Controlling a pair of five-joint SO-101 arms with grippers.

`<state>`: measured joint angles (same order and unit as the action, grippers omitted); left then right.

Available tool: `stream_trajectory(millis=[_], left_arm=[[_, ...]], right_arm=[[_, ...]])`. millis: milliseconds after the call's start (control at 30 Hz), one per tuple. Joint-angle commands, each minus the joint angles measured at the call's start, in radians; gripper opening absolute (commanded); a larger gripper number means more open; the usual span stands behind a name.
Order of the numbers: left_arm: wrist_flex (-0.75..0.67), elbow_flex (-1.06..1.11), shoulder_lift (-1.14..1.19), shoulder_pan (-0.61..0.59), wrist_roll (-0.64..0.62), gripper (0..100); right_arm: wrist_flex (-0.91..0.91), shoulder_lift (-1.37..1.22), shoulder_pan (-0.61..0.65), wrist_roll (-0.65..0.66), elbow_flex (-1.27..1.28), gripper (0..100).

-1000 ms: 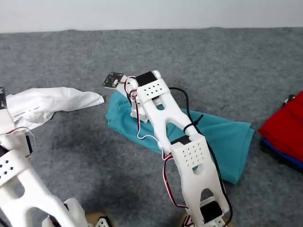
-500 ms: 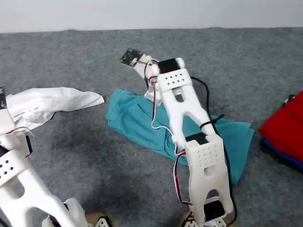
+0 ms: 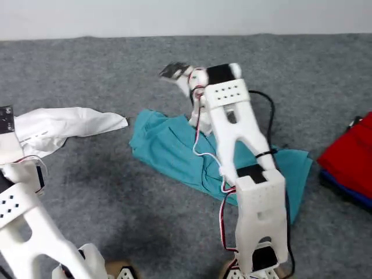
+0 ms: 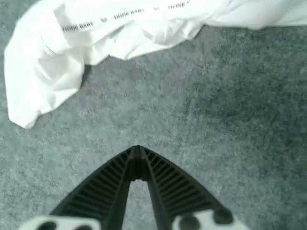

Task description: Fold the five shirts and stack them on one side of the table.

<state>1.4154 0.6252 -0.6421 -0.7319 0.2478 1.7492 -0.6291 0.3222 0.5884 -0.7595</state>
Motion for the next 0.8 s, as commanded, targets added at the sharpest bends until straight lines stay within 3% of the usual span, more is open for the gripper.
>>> stream_trajectory(millis=[0,200,367,533,767], left_arm=[[0.052,-0.013,-0.008,0.003,0.003,0],[0.132,-0.015,-0.008,0.0,0.008,0],[0.199,-0.056,-0.008,0.005,0.009,0],[0.258,-0.147,-0.008,0.0,0.008,0],[0.265,-0.174,-0.008,0.003,0.008,0]], right_arm=[[0.044,0.145,-0.065,-0.107,-0.029,12.9],[0.045,0.303,-0.143,-0.229,-0.028,7.9],[0.045,0.45,-0.219,-0.433,0.012,6.1],[0.044,0.624,-0.306,-0.603,0.265,6.1],[0.039,0.905,-0.426,-0.611,0.724,6.1]])
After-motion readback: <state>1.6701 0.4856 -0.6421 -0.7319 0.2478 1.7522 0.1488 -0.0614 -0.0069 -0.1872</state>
